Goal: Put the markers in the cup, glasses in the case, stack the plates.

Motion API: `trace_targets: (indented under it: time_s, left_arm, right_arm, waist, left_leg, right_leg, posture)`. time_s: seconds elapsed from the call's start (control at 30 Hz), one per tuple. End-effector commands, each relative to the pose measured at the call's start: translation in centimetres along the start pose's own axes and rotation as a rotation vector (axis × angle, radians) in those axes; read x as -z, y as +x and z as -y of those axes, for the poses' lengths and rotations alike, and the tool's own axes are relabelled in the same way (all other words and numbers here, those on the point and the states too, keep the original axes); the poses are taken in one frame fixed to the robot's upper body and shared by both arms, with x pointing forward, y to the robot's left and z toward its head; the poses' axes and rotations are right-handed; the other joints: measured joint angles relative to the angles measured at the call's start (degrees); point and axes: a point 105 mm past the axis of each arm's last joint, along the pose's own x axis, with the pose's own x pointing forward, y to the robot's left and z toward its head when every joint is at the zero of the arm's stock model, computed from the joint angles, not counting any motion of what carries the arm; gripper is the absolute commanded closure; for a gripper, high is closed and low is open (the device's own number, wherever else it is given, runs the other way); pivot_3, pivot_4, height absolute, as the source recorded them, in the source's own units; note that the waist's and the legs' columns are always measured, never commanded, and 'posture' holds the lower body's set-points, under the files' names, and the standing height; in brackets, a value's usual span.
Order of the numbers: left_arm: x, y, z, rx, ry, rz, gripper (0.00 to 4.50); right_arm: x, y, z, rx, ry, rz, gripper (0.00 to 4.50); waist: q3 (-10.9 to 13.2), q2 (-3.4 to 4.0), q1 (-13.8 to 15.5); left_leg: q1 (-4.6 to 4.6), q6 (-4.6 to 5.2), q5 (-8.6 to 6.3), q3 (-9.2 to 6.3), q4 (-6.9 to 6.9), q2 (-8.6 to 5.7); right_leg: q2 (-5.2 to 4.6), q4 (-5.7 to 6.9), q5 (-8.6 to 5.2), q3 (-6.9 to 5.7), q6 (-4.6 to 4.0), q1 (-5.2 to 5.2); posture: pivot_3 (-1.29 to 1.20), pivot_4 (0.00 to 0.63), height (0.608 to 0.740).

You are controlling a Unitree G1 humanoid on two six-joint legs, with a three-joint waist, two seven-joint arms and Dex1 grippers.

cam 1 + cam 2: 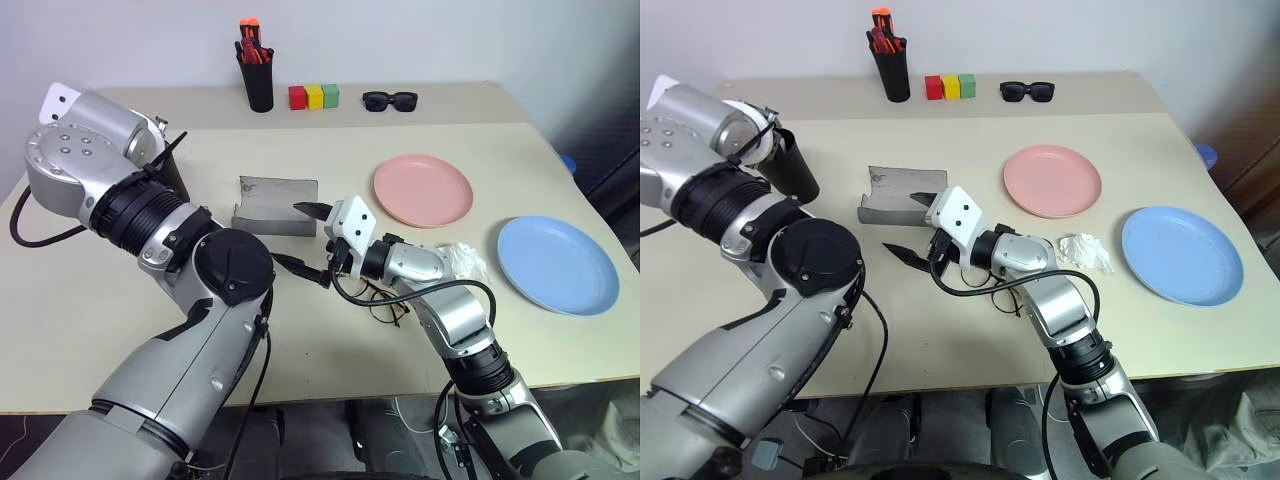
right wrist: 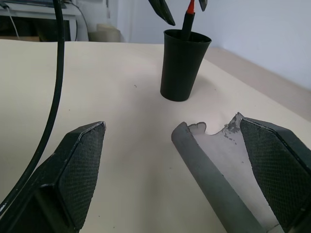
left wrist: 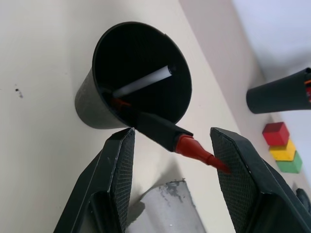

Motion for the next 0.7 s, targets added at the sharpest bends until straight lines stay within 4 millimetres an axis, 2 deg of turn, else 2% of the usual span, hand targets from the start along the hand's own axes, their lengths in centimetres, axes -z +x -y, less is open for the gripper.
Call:
trace_targets:
  time_s: [0.03,0.1,0.17,0.23,0.33,0.37,0.4,0.43,0.5,0.6,0.7]
  left_arm:
    - [-2.8,-1.7,2.4,0.133,0.015,0.159,2.01]
    - [-4.4,-3.0,4.0,0.248,0.039,0.27,2.01]
    - [-5.8,-4.3,5.1,0.331,0.144,0.414,2.01]
    - [-6.2,-4.9,5.8,0.375,0.235,0.497,2.01]
    - [-6.2,-5.8,6.6,0.42,0.468,0.649,2.01]
    - [-5.9,-6.2,7.0,0.454,0.552,0.688,2.01]
    - [-5.3,-6.5,7.5,0.497,0.615,0.705,1.45]
    - [-5.0,-6.7,7.7,0.525,0.653,0.712,1.17]
    - [-2.9,-7.3,8.6,0.663,0.739,0.676,0.19]
    - [1.4,-6.6,8.1,0.766,0.901,0.528,0.08]
    - [3.3,-5.2,6.5,0.738,0.97,0.437,0.08]
  right_arm:
    - [-1.1,0.3,-0.3,-0.009,-0.023,0.043,0.0]
    - [-1.1,0.3,-0.3,-0.008,-0.024,0.043,0.0]
    - [-1.1,0.3,-0.2,-0.007,-0.024,0.043,0.0]
    - [-1.1,0.2,-0.2,-0.007,-0.024,0.043,0.0]
    - [-1.4,0.1,0.4,0.009,-0.035,0.046,0.0]
    - [-1.5,-0.1,0.7,0.018,-0.042,0.045,0.0]
    - [-1.5,-0.2,1.1,0.026,-0.048,0.043,0.0]
    - [-1.6,-0.3,1.3,0.031,-0.051,0.042,0.0]
    - [-1.5,-0.6,1.8,0.043,-0.061,0.034,0.0]
    - [-1.2,-1.1,2.3,0.063,-0.069,0.019,0.0]
    - [-1.0,-1.2,2.4,0.066,-0.069,0.014,0.0]
  waist:
    - [0.0,0.0,0.0]
    - [0.0,0.0,0.0]
    - [0.0,0.0,0.0]
    - [0.0,0.01,-0.1]
    - [0.0,0.01,0.0]
    - [0.0,0.01,0.0]
    - [0.0,0.01,0.0]
    - [0.0,0.01,0.0]
    - [0.0,0.01,0.1]
    - [0.0,0.01,0.1]
    - [0.0,0.03,-0.2]
  left_leg:
    - [0.0,0.0,0.0,0.0,0.0,0.0]
    - [0.0,-0.01,0.01,0.0,-0.01,0.0]
    - [0.0,-0.03,0.02,0.0,-0.03,0.0]
    - [0.01,-0.04,0.02,0.01,-0.05,0.0]
    - [0.03,-0.06,0.03,0.0,-0.07,0.0]
    - [0.03,-0.07,0.04,0.0,-0.06,0.0]
    - [0.03,-0.07,0.04,0.0,-0.03,0.0]
    - [0.02,-0.08,0.05,0.01,-0.02,0.0]
    - [0.0,-0.08,0.05,0.0,0.0,0.0]
    - [-0.01,-0.08,0.05,0.01,0.0,0.0]
    - [0.02,-0.07,0.05,0.01,-0.03,0.01]
  right_leg:
    - [0.0,0.0,0.0,0.0,0.0,0.0]
    - [0.0,0.01,0.0,0.0,0.0,0.0]
    - [0.0,0.01,0.0,0.0,-0.01,0.0]
    - [0.0,0.01,0.0,0.01,-0.01,0.0]
    - [-0.01,0.03,0.01,0.01,-0.01,0.0]
    - [0.0,0.05,0.01,0.01,-0.01,0.0]
    - [-0.01,0.05,0.01,0.01,-0.01,0.0]
    - [-0.01,0.05,0.01,0.01,-0.02,0.0]
    - [-0.02,0.05,0.01,0.01,-0.02,0.0]
    - [-0.05,0.03,0.01,0.01,-0.01,0.01]
    - [-0.02,0.08,0.01,0.02,-0.02,0.01]
  posture:
    - [0.0,0.15,0.74]
    - [0.0,0.15,0.74]
    - [0.0,0.15,0.74]
    - [0.0,0.15,0.74]
    - [0.0,0.15,0.74]
    - [0.0,0.15,0.74]
    - [0.0,0.15,0.74]
    - [0.0,0.15,0.74]
    - [0.0,0.15,0.74]
    - [0.0,0.15,0.74]
    - [0.0,0.15,0.74]
